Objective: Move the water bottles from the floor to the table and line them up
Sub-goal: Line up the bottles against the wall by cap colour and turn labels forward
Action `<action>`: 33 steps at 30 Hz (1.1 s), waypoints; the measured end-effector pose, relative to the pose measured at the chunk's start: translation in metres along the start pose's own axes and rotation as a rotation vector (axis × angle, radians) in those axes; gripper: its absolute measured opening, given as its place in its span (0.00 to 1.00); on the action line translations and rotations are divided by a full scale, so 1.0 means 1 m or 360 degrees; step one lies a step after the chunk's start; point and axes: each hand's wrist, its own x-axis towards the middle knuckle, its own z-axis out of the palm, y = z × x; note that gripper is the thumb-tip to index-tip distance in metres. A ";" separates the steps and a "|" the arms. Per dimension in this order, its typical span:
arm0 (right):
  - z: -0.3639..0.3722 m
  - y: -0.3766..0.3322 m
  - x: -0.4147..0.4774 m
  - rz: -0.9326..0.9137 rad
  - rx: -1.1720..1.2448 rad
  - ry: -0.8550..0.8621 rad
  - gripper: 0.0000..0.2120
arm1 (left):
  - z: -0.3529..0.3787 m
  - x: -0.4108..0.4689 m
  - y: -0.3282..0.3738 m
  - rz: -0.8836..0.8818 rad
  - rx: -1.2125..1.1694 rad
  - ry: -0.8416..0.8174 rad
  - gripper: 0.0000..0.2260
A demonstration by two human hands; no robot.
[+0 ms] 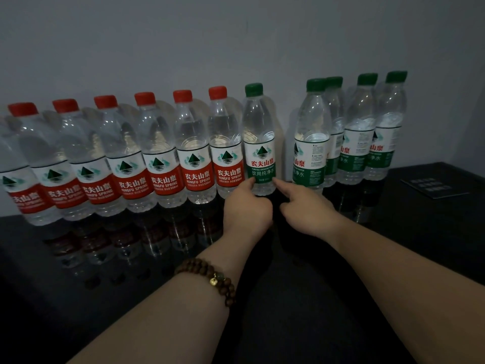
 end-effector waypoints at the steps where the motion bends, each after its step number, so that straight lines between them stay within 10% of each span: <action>1: 0.000 0.000 0.000 -0.0007 -0.0077 -0.0018 0.43 | 0.000 0.000 0.000 0.0003 -0.0004 0.0009 0.41; 33: -0.001 0.001 0.000 -0.0059 -0.0092 -0.0003 0.42 | 0.000 0.002 -0.002 -0.0015 -0.0066 0.0001 0.39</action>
